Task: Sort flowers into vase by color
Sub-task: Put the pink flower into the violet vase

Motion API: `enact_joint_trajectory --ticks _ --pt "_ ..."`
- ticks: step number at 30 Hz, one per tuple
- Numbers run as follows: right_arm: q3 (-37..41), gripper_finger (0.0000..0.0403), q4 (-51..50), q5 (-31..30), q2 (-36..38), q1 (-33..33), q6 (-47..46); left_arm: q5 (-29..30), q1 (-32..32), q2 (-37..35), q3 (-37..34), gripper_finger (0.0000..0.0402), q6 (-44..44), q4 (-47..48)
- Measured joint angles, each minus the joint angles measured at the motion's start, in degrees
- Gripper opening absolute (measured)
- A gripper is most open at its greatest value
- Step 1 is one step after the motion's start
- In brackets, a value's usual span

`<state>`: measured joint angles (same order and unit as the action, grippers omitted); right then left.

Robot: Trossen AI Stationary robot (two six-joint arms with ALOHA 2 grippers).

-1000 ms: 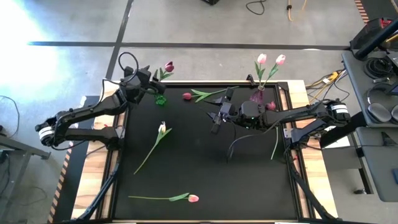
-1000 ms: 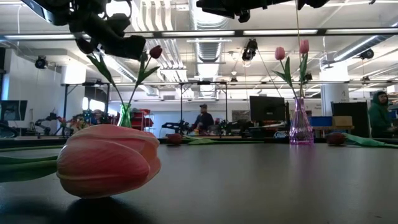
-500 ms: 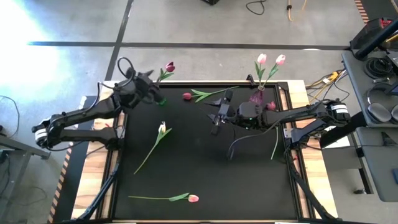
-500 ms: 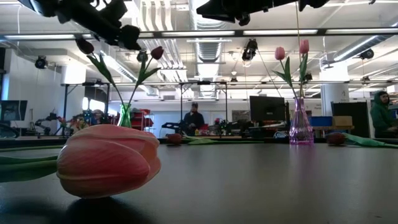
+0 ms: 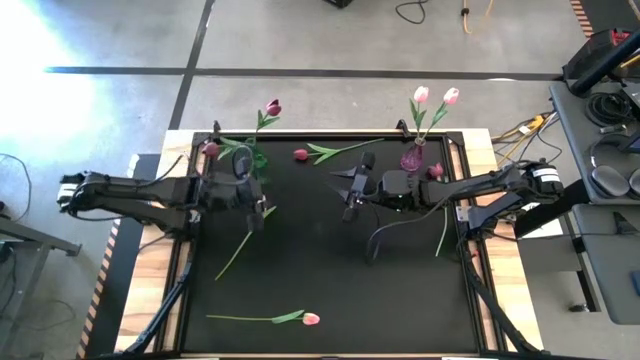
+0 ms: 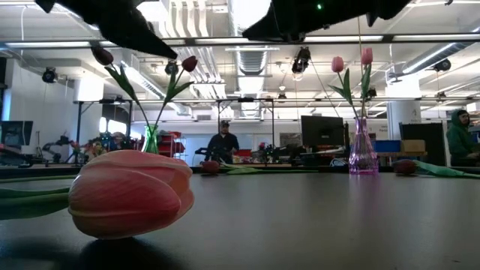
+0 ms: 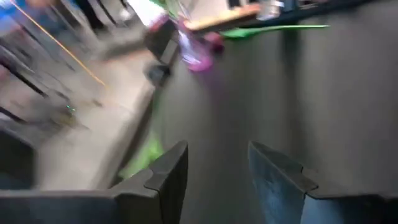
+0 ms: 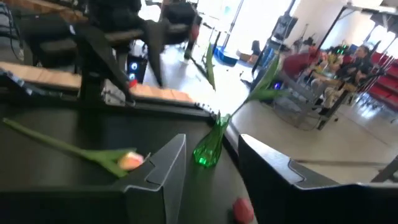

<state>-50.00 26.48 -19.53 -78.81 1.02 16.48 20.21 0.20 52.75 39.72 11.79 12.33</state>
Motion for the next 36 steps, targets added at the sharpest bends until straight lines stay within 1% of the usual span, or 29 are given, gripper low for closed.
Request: enact_joint_trajectory --ticks 3,7,11,14,17,20,23,25,31,36 --pt "3.0 0.0116 1.7 0.1 0.1 0.0 -1.6 0.1 2.6 0.2 0.0 0.0142 -13.8 6.1" --pt "6.1 0.0080 2.9 0.2 0.1 0.0 -4.3 -0.6 3.3 1.3 0.0 0.0118 -30.9 20.6" --pt "7.7 0.0053 3.0 0.4 0.1 -0.3 -5.0 -6.8 3.3 3.7 0.0 0.0098 -44.1 33.8" --pt "8.2 0.0043 3.0 0.4 0.1 -0.6 -5.1 -10.4 3.9 6.0 0.0 0.0093 -50.7 37.7" --pt "8.3 0.0041 3.0 0.4 0.1 -0.9 -5.0 -12.6 4.7 8.7 0.0 0.0098 -54.4 37.8" --pt "8.3 0.0040 3.0 0.4 0.1 -1.0 -5.0 -12.7 4.9 11.6 -0.3 0.0108 -56.1 37.5" --pt "8.3 0.0040 3.0 0.4 0.1 -1.0 -5.0 -12.8 4.9 13.6 -1.8 0.0120 -57.1 36.9" --pt "8.5 0.0040 3.0 0.4 0.1 -1.0 -4.5 -13.9 4.9 14.5 -3.4 0.0129 -58.4 35.0" --pt "8.6 0.0040 2.9 0.4 0.1 -1.0 -4.0 -16.7 4.9 15.7 -7.7 0.0148 -61.4 25.8" --pt "8.6 0.0040 2.9 0.4 0.1 -1.0 -4.4 -16.9 4.9 15.7 -9.7 0.0142 -64.5 25.4"
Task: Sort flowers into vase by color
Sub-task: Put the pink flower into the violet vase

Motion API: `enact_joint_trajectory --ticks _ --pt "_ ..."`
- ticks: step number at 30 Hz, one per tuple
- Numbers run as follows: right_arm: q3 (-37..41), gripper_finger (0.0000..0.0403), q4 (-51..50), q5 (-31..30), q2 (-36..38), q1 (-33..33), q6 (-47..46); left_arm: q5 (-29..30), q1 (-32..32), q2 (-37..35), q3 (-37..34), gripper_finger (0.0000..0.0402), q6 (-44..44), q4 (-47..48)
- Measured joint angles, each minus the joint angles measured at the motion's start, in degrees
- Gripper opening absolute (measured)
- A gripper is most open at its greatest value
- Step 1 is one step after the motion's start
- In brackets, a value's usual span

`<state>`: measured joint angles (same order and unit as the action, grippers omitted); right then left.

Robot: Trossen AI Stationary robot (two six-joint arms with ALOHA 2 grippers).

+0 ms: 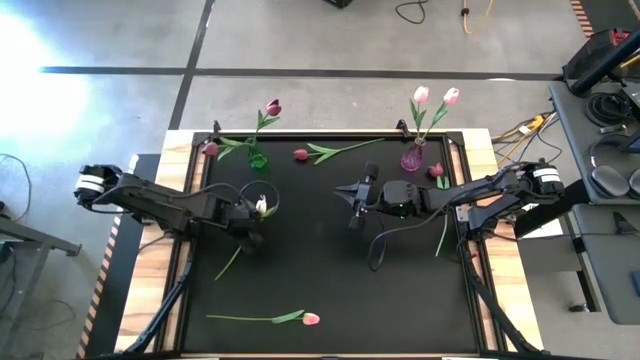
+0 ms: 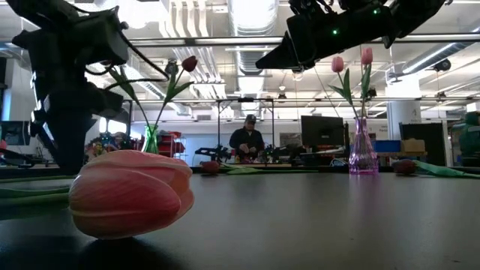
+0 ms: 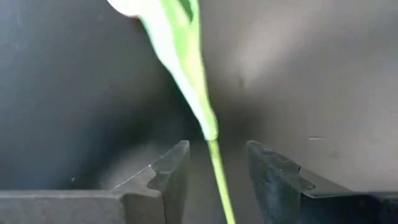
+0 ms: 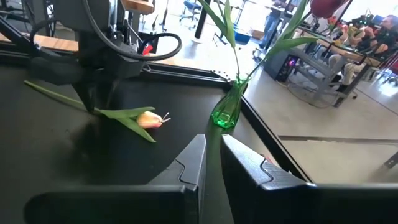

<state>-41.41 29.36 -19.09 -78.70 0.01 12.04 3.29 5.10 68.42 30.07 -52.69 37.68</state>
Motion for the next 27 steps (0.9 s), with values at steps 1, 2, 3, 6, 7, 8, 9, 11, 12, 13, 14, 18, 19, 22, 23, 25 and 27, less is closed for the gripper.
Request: enact_joint_trajectory --ticks 1,2,3,6,7,8,9,11,12,13,14,18,19,22,23,25,27 --pt "0.0 0.0040 0.0 0.0 0.0 0.0 -0.1 0.0 0.0 0.0 -0.4 0.0137 -0.8 0.0" --pt "0.0 0.0040 0.0 0.0 0.0 0.0 -0.1 0.0 0.0 0.0 -0.9 0.0131 -1.7 0.1" --pt "0.0 0.0040 0.0 0.0 0.0 0.0 -0.1 0.0 0.0 0.0 -1.4 0.0125 -2.4 0.1" --pt "0.0 0.0040 0.0 0.0 0.0 0.0 -0.1 -0.1 0.0 -0.1 -2.7 0.0103 -3.5 -0.2" --pt "0.0 0.0040 0.0 0.0 0.0 0.0 -0.1 -0.2 0.0 -0.2 -3.0 0.0094 -3.5 -0.2" --pt "0.0 0.0040 0.0 0.0 0.0 0.0 -0.1 -0.2 0.0 -0.2 -3.2 0.0084 -3.5 -0.2" --pt "0.0 0.0040 0.0 0.0 0.0 0.0 0.0 -0.4 0.1 -0.2 -3.3 0.0073 -3.2 -0.2" --pt "0.0 0.0040 -0.1 0.0 0.0 0.0 0.0 -1.1 0.1 -0.3 -3.3 0.0049 -2.0 -0.2" --pt "0.0 0.0040 -0.1 0.0 0.0 0.0 0.0 -1.2 0.1 -0.3 -3.1 0.0034 -1.6 0.1" --pt "0.0 0.0040 -0.2 0.0 0.0 0.0 0.0 -1.2 0.2 -0.3 -2.8 0.0020 -0.9 0.4" --pt "0.0 0.0040 -0.4 0.0 0.0 0.0 0.0 -1.0 0.2 -0.4 -2.5 0.0011 -0.3 0.3" --pt "0.1 0.0040 -1.2 0.0 0.0 -0.1 -0.8 1.8 0.5 -1.4 -0.7 0.0007 4.7 -3.8" --pt "0.2 0.0040 -1.6 0.0 0.0 -0.2 -1.6 2.6 0.5 -1.5 -0.6 0.0004 5.8 -6.3" --pt "1.7 0.0037 -2.0 0.0 -0.1 -0.6 -4.0 3.5 0.5 -2.0 -1.2 0.0002 10.3 -19.0" --pt "2.5 0.0035 -1.7 0.0 -0.2 -0.8 -4.9 3.6 0.5 -2.0 -1.7 0.0002 11.9 -23.8" --pt "4.5 0.0030 -0.2 0.0 -0.2 -1.1 -6.8 4.4 0.3 -1.3 -3.1 0.0001 15.5 -33.6" --pt "6.6 0.0027 2.1 0.0 -0.2 -1.3 -8.8 5.9 -0.2 -0.1 -3.7 0.0001 19.3 -42.7"
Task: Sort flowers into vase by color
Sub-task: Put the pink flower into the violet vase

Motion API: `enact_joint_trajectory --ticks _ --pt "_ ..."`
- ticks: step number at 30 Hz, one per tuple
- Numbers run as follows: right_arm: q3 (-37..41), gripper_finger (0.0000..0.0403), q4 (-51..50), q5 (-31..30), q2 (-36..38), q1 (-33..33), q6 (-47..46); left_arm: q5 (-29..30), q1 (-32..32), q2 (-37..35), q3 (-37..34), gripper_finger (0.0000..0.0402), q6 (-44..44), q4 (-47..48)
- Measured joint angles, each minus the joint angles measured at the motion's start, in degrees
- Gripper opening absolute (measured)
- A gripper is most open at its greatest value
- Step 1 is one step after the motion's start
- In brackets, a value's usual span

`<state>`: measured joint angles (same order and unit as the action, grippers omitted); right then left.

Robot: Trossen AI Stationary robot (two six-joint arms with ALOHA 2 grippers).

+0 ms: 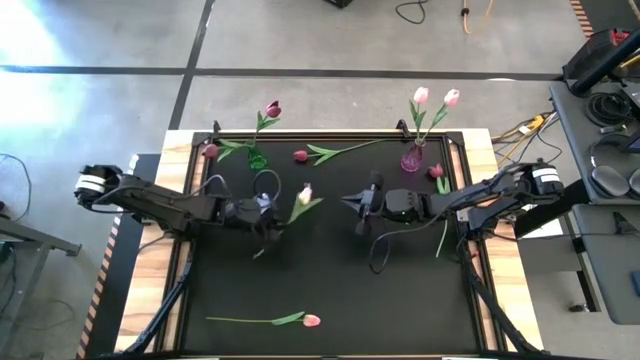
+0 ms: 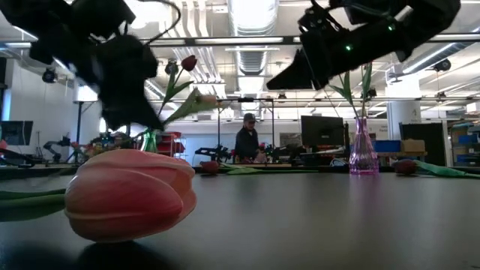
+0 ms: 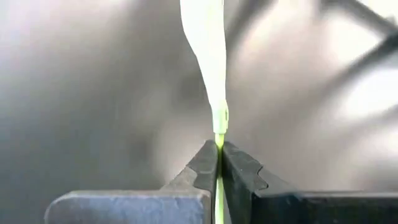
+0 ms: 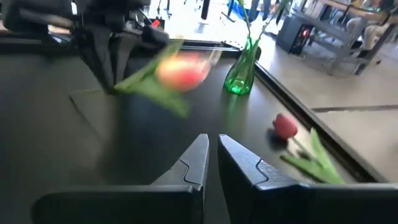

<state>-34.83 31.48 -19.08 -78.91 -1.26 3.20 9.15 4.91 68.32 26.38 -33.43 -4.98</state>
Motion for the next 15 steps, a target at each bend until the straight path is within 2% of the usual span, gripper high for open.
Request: enact_joint_trajectory --ticks 5,8,11,15 --pt "4.9 0.0023 9.7 0.2 0.0 -0.7 -5.5 0.8 -0.9 5.9 0.0 0.0001 11.0 -21.0" --pt "5.8 0.0027 14.2 1.6 0.0 -0.9 -7.1 0.8 -1.8 10.3 2.2 0.0000 16.5 -29.5" --pt "5.4 0.0039 15.9 2.8 0.0 -1.1 -7.1 0.8 -2.8 14.6 5.8 0.0000 22.1 -34.7" --pt "3.4 0.0068 15.9 2.9 0.0 -1.1 -6.6 0.8 -3.3 19.3 12.0 0.0000 29.5 -36.5"
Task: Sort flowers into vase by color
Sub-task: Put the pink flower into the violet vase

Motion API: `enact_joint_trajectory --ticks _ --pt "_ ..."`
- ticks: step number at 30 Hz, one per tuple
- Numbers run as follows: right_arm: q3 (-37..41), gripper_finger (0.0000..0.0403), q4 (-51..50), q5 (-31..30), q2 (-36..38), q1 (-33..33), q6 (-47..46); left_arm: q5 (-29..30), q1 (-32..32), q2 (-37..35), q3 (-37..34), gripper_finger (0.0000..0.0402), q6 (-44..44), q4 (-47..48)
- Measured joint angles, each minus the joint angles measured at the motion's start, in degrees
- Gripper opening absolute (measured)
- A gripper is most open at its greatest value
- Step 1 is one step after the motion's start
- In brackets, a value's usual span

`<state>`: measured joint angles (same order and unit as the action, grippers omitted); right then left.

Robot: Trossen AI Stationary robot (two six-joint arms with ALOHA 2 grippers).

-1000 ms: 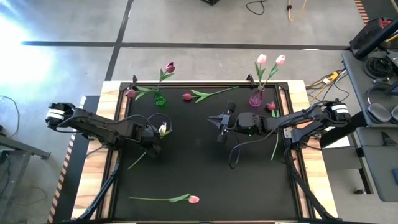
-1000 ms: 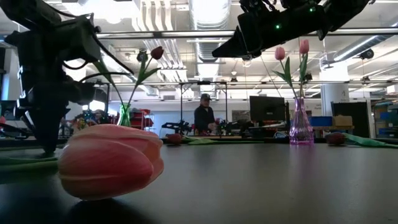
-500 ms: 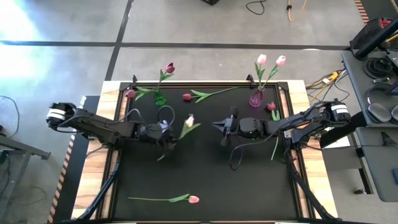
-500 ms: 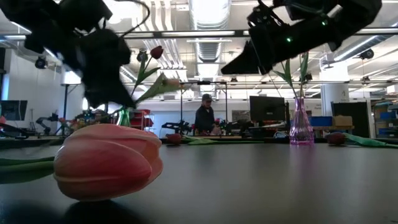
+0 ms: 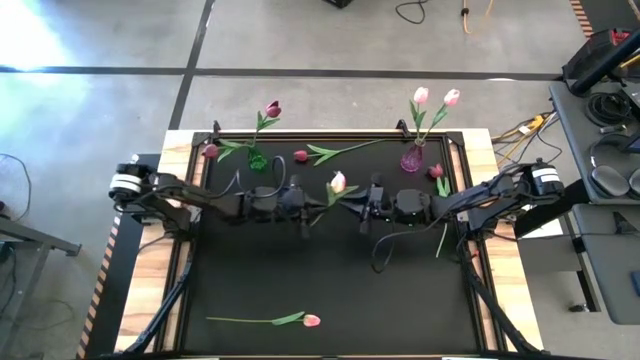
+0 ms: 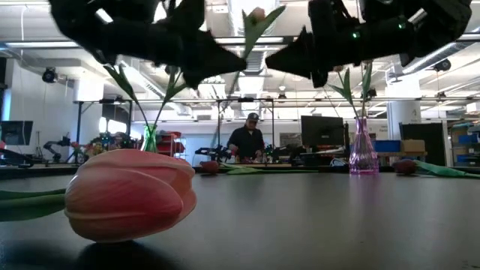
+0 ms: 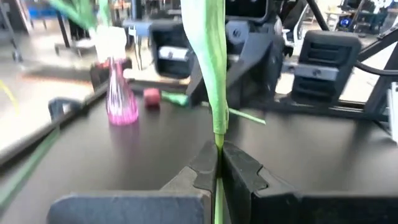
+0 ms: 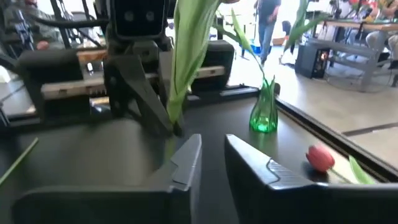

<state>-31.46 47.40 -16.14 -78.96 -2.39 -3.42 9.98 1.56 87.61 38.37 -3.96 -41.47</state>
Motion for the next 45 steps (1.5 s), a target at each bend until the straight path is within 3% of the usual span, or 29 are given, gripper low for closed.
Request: enact_joint_trajectory --ticks 5,10,21,30,37,45 --pt "-2.0 0.0121 0.0 -0.2 0.2 -0.1 0.5 0.2 -0.4 3.0 5.6 0.0000 5.7 0.1" --pt "-2.6 0.0156 0.0 -1.4 1.0 0.0 1.7 -0.8 -1.7 2.7 6.6 0.0000 6.9 0.2" --pt "-2.8 0.0144 -0.2 0.1 2.6 0.0 1.9 -4.0 -2.9 2.4 5.9 0.0000 6.9 -2.7" --pt "-2.8 0.0170 -2.1 1.2 5.7 -0.2 1.9 -3.4 -3.3 0.9 5.9 0.0000 7.9 -2.3" --pt "-3.2 0.0188 -2.1 2.7 6.1 -0.3 1.4 -8.0 -4.0 0.4 6.0 0.0000 7.5 -4.0" --pt "-5.2 0.0178 -2.0 3.2 5.4 -0.2 1.9 -10.7 -3.9 1.9 6.8 0.0000 7.5 -4.6"
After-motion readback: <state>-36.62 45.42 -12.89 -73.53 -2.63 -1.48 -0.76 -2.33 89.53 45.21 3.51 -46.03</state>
